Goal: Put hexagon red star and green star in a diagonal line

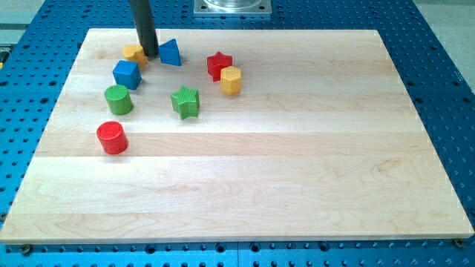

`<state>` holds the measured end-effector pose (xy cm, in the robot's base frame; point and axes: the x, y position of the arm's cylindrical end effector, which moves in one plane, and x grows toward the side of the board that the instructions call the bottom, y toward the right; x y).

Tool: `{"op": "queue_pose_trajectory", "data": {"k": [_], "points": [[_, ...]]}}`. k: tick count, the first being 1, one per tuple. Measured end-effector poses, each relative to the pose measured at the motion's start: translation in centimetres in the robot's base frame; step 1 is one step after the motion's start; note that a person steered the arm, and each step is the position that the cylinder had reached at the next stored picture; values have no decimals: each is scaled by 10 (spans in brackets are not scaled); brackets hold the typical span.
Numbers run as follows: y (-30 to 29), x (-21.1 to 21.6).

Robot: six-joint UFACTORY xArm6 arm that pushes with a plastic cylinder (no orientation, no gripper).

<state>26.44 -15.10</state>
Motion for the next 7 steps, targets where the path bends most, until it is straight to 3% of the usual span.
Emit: {"op": "queue_pose_trajectory", "data": {"k": [1, 2, 3, 4, 5, 6, 7], "points": [[38, -6], [48, -52], [148, -53], [164, 15], [189, 35], [175, 88], [156, 96]]}}
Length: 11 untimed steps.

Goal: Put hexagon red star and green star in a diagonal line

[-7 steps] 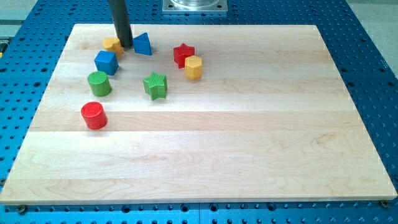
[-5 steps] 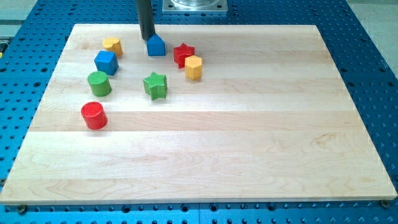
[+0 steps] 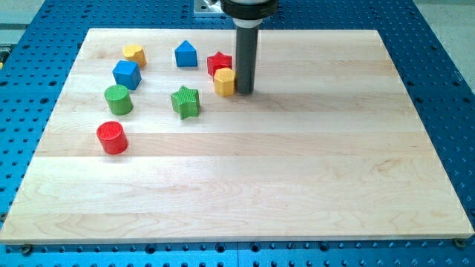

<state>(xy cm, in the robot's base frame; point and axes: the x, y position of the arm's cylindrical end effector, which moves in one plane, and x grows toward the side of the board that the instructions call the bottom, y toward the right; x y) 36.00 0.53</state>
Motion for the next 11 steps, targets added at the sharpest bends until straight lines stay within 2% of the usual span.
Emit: {"op": "queue_pose_trajectory", "data": {"k": [2, 4, 5, 8, 9, 10, 11], "points": [[-9, -8], [-55, -16], [-17, -34], [-4, -63], [-4, -2], [-40, 30], [-94, 36]]}}
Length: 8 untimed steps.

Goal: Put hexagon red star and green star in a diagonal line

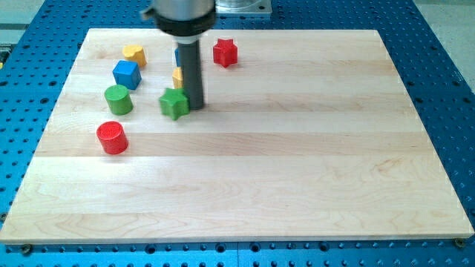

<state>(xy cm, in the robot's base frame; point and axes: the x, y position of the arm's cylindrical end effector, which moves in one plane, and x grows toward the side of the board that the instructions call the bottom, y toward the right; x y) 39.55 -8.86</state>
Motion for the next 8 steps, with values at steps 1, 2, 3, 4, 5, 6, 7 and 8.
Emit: {"op": "queue_pose_trajectory", "data": {"k": [1, 2, 3, 4, 5, 6, 7, 8], "points": [[-43, 1], [-44, -29], [-42, -30], [-1, -35], [-18, -31], [-37, -62], [11, -66], [41, -66]]}}
